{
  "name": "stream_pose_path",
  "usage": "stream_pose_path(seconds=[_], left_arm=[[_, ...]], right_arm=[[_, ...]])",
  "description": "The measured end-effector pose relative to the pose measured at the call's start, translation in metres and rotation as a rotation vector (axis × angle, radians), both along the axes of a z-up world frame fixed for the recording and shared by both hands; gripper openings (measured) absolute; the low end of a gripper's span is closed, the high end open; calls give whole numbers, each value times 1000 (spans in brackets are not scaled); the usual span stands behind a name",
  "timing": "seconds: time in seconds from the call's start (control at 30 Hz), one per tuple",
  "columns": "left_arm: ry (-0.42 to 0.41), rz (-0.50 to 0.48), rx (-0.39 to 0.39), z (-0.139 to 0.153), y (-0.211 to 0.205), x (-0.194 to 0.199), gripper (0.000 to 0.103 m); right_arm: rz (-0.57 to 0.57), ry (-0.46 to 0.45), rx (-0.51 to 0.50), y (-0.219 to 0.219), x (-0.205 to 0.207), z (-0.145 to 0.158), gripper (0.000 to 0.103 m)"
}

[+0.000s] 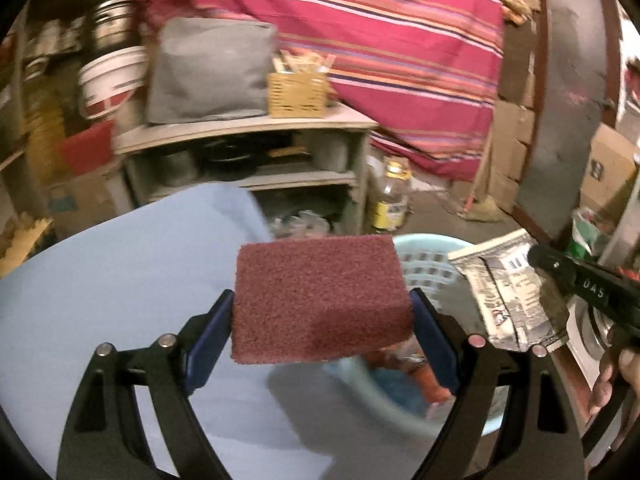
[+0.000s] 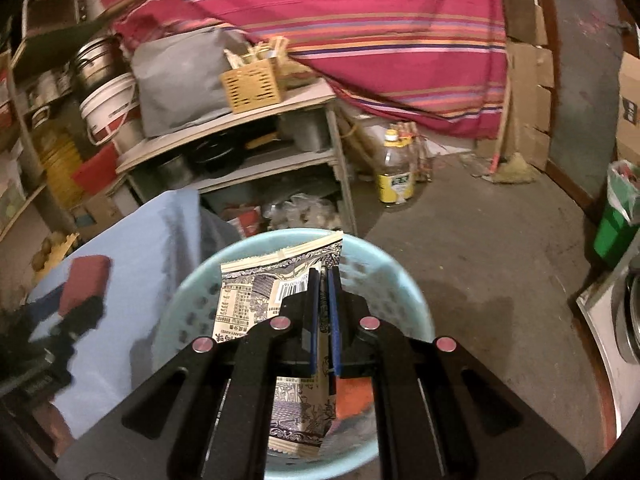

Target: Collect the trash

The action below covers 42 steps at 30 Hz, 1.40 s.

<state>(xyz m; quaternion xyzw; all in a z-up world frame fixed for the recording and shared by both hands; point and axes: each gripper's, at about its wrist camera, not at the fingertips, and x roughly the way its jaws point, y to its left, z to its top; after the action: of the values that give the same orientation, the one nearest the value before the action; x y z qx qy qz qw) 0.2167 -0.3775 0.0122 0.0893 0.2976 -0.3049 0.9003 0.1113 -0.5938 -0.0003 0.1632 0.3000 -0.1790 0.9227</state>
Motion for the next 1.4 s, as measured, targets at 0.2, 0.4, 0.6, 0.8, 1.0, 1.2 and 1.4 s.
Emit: stream_pose_path(seconds=[0.2, 0.4, 0.6, 0.8, 1.0, 1.2, 1.4], left_arm=[[13, -43, 33, -15, -51, -7, 85], [34, -43, 35, -20, -59, -6, 86], [12, -14, 15, -11, -38, -8, 92], [-1, 39, -7, -2, -2, -10, 92], [-39, 114, -13, 6, 46, -25, 92], [-74, 195, -43, 15, 105, -51, 93], [-131, 301, -51, 22, 164, -86, 97]], right_arm=[[-28, 2, 13, -27, -12, -9, 6], [-35, -14, 44, -36, -12, -11, 6], [-5, -6, 30, -27, -3, -12, 6], [42, 13, 14, -7, 15, -18, 10], [55, 31, 6, 7, 25, -26, 67], [69, 18, -43, 25, 14, -21, 92], [121, -27, -63, 60, -15, -6, 98]])
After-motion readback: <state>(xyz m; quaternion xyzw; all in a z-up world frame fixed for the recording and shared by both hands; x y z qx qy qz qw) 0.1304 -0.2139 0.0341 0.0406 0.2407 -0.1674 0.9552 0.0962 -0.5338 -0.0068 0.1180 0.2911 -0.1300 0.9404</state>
